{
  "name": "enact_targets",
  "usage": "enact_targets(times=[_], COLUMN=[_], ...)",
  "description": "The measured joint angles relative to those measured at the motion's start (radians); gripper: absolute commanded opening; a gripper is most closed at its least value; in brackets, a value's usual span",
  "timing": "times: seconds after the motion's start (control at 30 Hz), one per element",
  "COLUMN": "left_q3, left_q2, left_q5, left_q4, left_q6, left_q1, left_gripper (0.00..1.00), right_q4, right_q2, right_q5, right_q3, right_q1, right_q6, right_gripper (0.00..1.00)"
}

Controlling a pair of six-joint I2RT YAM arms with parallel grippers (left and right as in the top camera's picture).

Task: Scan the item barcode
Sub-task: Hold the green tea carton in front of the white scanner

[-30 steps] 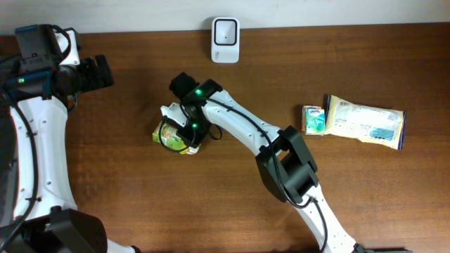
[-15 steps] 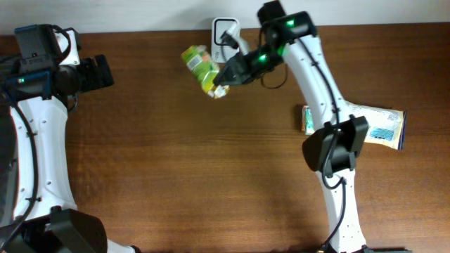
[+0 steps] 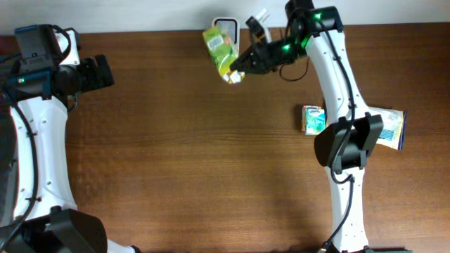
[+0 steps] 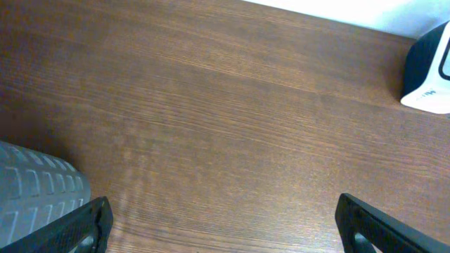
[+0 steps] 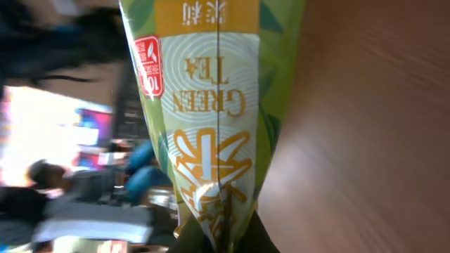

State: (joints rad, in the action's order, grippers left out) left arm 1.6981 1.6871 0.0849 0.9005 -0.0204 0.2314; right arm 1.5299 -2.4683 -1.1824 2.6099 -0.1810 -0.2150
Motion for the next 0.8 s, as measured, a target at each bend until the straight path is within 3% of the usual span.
enact_targets(times=[0.13,0.23,0.3,0.4,0.5,0.6,0.8], left_q3=[0.000,0.000,0.000,0.000,0.000,0.000,0.000], left_q2=[0.000,0.000,0.000,0.000,0.000,0.000,0.000], left_q5=[0.000,0.000,0.000,0.000,0.000,0.000,0.000], left_q4=[0.000,0.000,0.000,0.000,0.000,0.000,0.000], left_q6=[0.000,0.000,0.000,0.000,0.000,0.000,0.000], left_q1=[0.000,0.000,0.000,0.000,0.000,0.000,0.000], left_gripper=[0.99,0.99,0.99,0.99,0.99,0.99,0.99], right_q4=[-0.115,-0.229,-0.348,-0.615,-0.838,-0.917,-1.070], right_q2=[0.033,0.079,0.078,0.058,0.002,-0.099,-0.188], right_q5=[0.423,0.952,1.299,1.544,1.644,1.682,1.721], right_q3=[0.000,0.002,0.002,-0.014,-0.016,-0.019,-0.038], right_q1=[-0.083,-0.177,-0.243,-0.281,-0.272,-0.253,-0.243], right_q6=[0.103,0.127,0.092,-0.016,-0.222,-0.549,-0.743], right_gripper=[0.04,0.04,0.04,0.04,0.04,0.04,0.04])
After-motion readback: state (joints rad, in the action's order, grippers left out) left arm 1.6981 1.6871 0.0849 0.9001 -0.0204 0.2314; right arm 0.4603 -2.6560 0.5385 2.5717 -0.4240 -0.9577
